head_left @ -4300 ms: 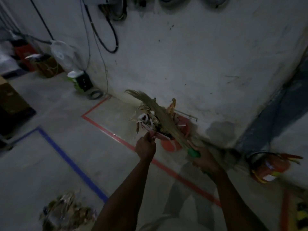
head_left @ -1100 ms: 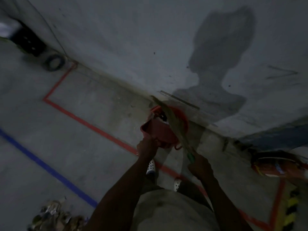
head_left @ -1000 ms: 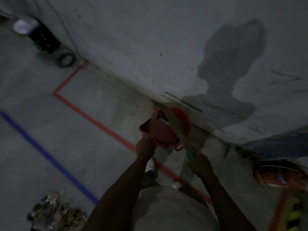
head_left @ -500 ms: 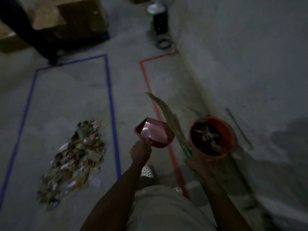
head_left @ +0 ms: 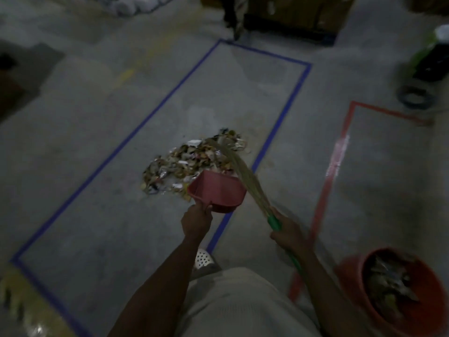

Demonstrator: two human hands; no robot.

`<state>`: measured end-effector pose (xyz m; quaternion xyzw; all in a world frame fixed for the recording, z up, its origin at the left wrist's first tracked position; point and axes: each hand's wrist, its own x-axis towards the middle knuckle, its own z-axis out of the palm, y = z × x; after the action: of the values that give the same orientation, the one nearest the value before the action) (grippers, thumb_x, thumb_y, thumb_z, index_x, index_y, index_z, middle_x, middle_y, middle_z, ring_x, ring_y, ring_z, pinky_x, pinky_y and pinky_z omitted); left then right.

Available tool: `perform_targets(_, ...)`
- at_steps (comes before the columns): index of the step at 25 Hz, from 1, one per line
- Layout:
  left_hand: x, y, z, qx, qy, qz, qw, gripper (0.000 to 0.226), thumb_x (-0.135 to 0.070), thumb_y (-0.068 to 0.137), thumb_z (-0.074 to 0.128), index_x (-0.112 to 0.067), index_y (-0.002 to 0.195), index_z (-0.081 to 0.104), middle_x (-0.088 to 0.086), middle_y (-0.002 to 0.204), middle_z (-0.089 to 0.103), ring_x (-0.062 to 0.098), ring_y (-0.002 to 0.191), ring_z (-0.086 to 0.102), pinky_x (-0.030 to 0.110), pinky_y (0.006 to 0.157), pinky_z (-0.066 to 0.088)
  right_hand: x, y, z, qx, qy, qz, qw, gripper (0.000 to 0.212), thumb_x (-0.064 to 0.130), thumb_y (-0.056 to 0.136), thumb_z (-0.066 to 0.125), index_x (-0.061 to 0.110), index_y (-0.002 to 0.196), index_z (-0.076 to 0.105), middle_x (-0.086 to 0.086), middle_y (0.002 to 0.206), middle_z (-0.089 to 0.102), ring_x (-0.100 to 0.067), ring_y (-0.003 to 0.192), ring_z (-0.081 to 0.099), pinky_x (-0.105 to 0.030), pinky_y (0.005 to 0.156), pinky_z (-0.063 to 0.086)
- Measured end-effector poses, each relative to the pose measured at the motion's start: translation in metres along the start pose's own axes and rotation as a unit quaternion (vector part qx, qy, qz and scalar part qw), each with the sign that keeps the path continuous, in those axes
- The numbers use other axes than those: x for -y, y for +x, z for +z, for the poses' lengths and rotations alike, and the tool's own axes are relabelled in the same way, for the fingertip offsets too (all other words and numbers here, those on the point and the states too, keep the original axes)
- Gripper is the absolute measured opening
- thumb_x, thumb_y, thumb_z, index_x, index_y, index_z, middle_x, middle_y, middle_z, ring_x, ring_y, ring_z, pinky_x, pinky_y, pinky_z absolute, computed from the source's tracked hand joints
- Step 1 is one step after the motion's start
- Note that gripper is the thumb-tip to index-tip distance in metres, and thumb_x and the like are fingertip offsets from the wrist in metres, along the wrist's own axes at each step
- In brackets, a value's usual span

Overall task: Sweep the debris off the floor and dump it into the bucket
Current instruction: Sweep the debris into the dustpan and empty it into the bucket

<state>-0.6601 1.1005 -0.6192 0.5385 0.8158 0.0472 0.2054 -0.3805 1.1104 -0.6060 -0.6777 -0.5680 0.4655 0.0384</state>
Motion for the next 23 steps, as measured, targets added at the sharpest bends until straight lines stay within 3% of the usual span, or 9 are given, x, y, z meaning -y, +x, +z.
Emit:
perform_targets(4,0.097,0.021,-0.030,-0.014,-0.034,-0.107,0.994,0.047,-0.049,0.102,0.039,-0.011,0.126,0.052,0.015,0.109,0.066,0.036,0.098,0.064,0.040,0.077,0.049,0.079,0.041,0.055,0.043,-0.020,-0.004,0.999,0.093,0.008,0.077,0.067,0.052,0.151,0.031,-0.002,0.102,0.063,-0.018,0.072,0.065,-0.025,0.056,0.050)
perform_targets(8,0.171,0.050,-0.052,-0.026,-0.053,-0.162,0.985,0.045,-0.047,0.101,0.042,-0.010,0.124,0.054,0.016,0.109,0.066,0.037,0.100,0.063,0.042,0.080,0.050,0.142,0.083,0.106,0.073,-0.026,-0.012,0.997,0.093,0.003,0.081,0.064,0.051,0.153,0.031,-0.003,0.091,0.068,-0.017,0.064,0.062,-0.027,0.055,0.047)
perform_targets(14,0.232,0.071,-0.066,-0.028,-0.090,-0.246,0.965,0.038,-0.042,0.099,0.049,-0.011,0.118,0.060,0.014,0.107,0.068,0.035,0.100,0.065,0.041,0.081,0.052,0.202,0.122,0.138,0.129,-0.082,-0.001,0.988,0.092,0.006,0.088,0.061,0.044,0.159,0.017,-0.004,0.102,0.064,-0.020,0.077,0.063,-0.028,0.065,0.047)
perform_targets(19,0.256,0.098,-0.069,-0.030,-0.117,-0.334,0.935,0.037,-0.042,0.097,0.053,-0.010,0.113,0.063,0.016,0.104,0.069,0.037,0.099,0.065,0.040,0.079,0.051,0.249,0.181,0.158,0.173,-0.143,0.018,0.974,0.092,0.014,0.090,0.062,0.035,0.162,0.010,-0.017,0.146,0.051,-0.038,0.109,0.063,-0.049,0.091,0.055)
perform_targets(21,0.262,0.104,-0.074,-0.047,-0.153,-0.364,0.917,0.036,-0.041,0.097,0.054,-0.009,0.110,0.064,0.017,0.102,0.069,0.038,0.097,0.065,0.041,0.081,0.054,0.274,0.208,0.167,0.210,-0.154,0.015,0.965,0.094,0.012,0.088,0.064,0.030,0.163,0.009,-0.016,0.154,0.043,-0.039,0.115,0.061,-0.051,0.093,0.055)
perform_targets(23,0.269,0.109,-0.082,-0.065,-0.178,-0.397,0.898,0.035,-0.040,0.097,0.055,-0.009,0.110,0.064,0.018,0.102,0.068,0.038,0.096,0.065,0.043,0.082,0.054,0.302,0.234,0.174,0.233,-0.179,0.006,0.956,0.093,0.014,0.087,0.066,0.029,0.163,0.013,-0.016,0.149,0.047,-0.037,0.111,0.063,-0.050,0.089,0.056)
